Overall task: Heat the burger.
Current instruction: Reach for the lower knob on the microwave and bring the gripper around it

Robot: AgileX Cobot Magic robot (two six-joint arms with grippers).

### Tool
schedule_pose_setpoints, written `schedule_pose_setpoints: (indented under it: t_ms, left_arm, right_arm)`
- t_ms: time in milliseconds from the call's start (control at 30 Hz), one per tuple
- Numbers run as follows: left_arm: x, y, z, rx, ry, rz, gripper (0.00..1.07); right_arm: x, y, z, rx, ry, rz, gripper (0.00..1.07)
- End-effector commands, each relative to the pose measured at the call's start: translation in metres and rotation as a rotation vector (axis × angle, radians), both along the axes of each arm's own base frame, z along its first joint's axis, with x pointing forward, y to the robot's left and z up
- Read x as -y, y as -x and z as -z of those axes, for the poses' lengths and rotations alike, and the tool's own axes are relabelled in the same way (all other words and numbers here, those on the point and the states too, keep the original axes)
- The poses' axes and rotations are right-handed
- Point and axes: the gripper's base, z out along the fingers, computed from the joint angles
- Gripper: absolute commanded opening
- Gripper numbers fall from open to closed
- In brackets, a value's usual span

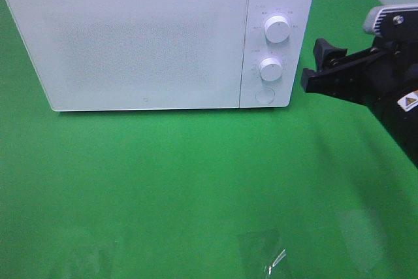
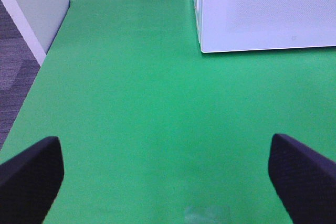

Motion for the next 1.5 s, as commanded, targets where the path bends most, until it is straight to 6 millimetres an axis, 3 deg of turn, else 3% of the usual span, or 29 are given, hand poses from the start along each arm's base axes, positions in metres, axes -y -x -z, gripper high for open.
schedule_pose_setpoints:
  t_ms: [33, 300, 533, 900, 1033, 1500]
  left_arm:
    - [0.000, 0.003, 0.000, 0.035, -0.002, 0.000, 0.98]
    - [0.000, 0.003, 0.000, 0.035, -0.002, 0.000, 0.98]
    - [0.000, 0.003, 0.000, 0.035, -0.002, 0.000, 0.98]
    - [0.000, 0.003, 0.000, 0.035, -0.002, 0.000, 0.98]
    - [0.000, 0.003, 0.000, 0.035, -0.002, 0.000, 0.98]
    - [0.000, 0.003, 0.000, 0.035, -0.002, 0.000, 0.98]
  right_arm:
    - [-0.012, 0.006, 0.006, 0.009, -0.003, 0.023, 0.76]
    - [-0.040, 0.018, 0.018, -0.012, 0.013, -0.044, 0.76]
    - [-0.043, 0.019, 0.022, -0.015, 0.023, -0.050, 0.76]
    - [-0.051, 0.011, 0.017, -0.003, -0.003, -0.046, 0.76]
    - [-0.062, 0.002, 0.032, -0.031, 0.030, -0.046, 0.76]
    - [-0.080, -0.023, 0.041, -0.024, 0.012, -0.010, 0.76]
